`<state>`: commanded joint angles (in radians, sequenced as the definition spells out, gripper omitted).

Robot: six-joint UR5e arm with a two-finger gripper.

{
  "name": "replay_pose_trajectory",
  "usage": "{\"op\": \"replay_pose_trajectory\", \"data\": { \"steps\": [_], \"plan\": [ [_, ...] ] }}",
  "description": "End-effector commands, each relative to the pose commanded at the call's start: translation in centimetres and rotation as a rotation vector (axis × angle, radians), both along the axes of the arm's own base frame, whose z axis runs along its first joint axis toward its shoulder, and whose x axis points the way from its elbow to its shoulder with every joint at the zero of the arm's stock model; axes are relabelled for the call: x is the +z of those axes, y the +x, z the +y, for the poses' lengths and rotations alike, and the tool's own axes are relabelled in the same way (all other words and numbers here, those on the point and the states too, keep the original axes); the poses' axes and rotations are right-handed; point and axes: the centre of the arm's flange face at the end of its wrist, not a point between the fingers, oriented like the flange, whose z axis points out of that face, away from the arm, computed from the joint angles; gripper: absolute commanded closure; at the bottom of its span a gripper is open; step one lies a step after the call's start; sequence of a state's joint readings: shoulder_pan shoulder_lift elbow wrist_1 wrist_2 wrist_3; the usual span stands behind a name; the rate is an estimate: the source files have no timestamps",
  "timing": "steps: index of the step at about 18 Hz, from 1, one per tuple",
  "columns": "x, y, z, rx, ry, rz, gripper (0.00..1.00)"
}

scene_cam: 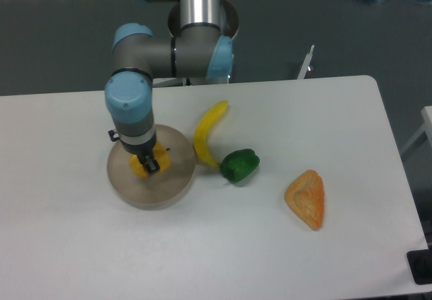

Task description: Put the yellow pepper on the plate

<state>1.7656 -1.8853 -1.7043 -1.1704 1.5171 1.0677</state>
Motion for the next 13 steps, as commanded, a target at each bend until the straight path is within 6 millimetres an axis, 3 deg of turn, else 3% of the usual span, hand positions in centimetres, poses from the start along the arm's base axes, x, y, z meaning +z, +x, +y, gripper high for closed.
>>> {"op": "replay_pose_trajectory", "data": {
  "steps": [2, 4, 10, 13],
  "plan": [
    [0.6, -0.1, -0.1, 0.001, 0.010, 0.005, 0.00],
    [2.8, -1.1, 0.5, 0.012, 0.052, 0.022, 0.00],
    [8.2, -11.9, 1.4, 0.144, 0.163, 0.102, 0.00],
    [10.1, -16.8, 1.0, 0.123, 0.187, 0.124, 0.00]
  ]
}}
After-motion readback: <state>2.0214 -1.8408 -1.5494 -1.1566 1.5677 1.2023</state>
